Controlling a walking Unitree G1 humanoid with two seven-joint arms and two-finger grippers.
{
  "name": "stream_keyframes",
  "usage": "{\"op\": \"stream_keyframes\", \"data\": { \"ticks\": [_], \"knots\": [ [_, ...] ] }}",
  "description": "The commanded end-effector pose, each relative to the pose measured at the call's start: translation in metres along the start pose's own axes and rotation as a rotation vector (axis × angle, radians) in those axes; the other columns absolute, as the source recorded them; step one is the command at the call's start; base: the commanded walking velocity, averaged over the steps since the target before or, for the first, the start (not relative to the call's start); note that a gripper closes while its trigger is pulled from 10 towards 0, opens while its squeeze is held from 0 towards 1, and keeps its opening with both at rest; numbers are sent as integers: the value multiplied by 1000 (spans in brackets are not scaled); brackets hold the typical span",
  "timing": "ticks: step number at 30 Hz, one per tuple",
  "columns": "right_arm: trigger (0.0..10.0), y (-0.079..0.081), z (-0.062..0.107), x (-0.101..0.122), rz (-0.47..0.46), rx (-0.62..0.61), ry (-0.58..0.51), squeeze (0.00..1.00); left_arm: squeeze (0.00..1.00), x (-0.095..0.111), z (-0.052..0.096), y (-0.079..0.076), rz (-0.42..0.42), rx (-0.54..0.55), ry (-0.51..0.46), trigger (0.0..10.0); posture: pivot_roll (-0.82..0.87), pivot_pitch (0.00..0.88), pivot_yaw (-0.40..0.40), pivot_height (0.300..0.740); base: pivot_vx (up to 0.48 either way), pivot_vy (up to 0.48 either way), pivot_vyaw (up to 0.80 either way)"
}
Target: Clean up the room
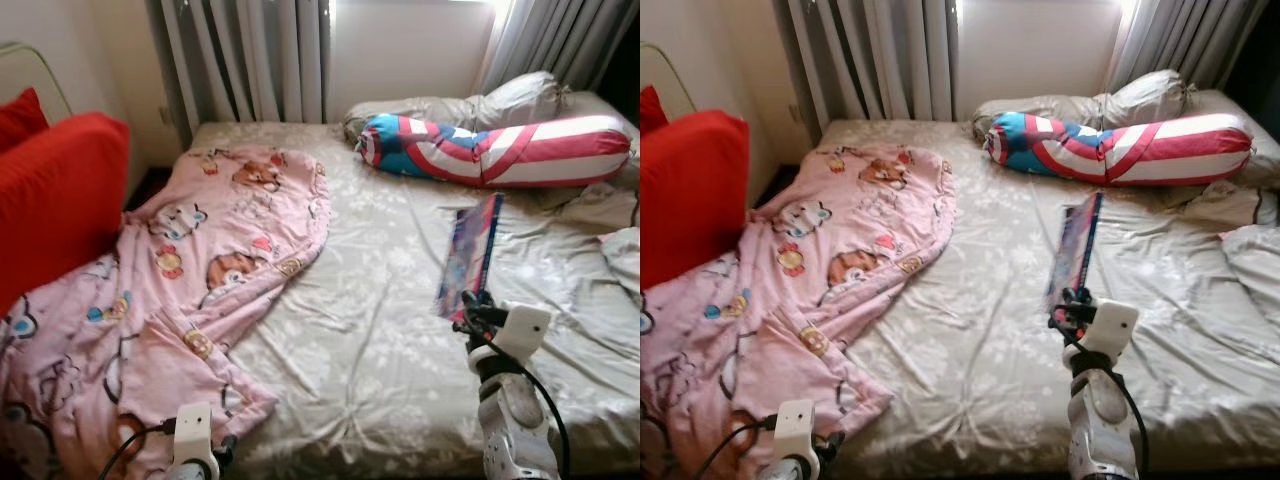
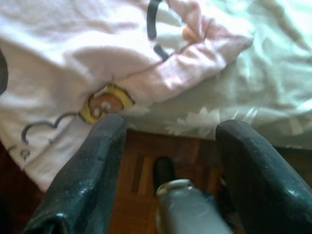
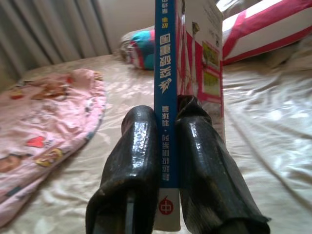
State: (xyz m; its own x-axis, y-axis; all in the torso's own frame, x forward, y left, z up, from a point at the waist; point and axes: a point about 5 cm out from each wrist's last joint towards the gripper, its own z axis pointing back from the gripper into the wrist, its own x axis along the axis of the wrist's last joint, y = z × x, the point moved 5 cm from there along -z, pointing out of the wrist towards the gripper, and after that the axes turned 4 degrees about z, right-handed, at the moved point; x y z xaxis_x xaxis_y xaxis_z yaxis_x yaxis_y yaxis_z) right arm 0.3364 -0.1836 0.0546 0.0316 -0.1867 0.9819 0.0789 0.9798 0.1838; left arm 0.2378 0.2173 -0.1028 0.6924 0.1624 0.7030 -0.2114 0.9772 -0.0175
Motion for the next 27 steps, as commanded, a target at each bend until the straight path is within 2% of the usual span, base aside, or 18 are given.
{"op": "stream_keyframes", "data": {
  "ticks": [1, 27],
  "knots": [
    [10000, 1, -5, 13, 21, 12, -45, 0, 0, -4, 0, -4, -5, -5, 15, 10000, -94, 0, -31, 740, 0, -412, 0],
    [10000, -3, -6, 15, 34, -21, -45, 0, 0, -3, 0, -8, -34, -23, 16, 10000, -103, 11, -23, 740, 0, -411, 0]
  ]
}}
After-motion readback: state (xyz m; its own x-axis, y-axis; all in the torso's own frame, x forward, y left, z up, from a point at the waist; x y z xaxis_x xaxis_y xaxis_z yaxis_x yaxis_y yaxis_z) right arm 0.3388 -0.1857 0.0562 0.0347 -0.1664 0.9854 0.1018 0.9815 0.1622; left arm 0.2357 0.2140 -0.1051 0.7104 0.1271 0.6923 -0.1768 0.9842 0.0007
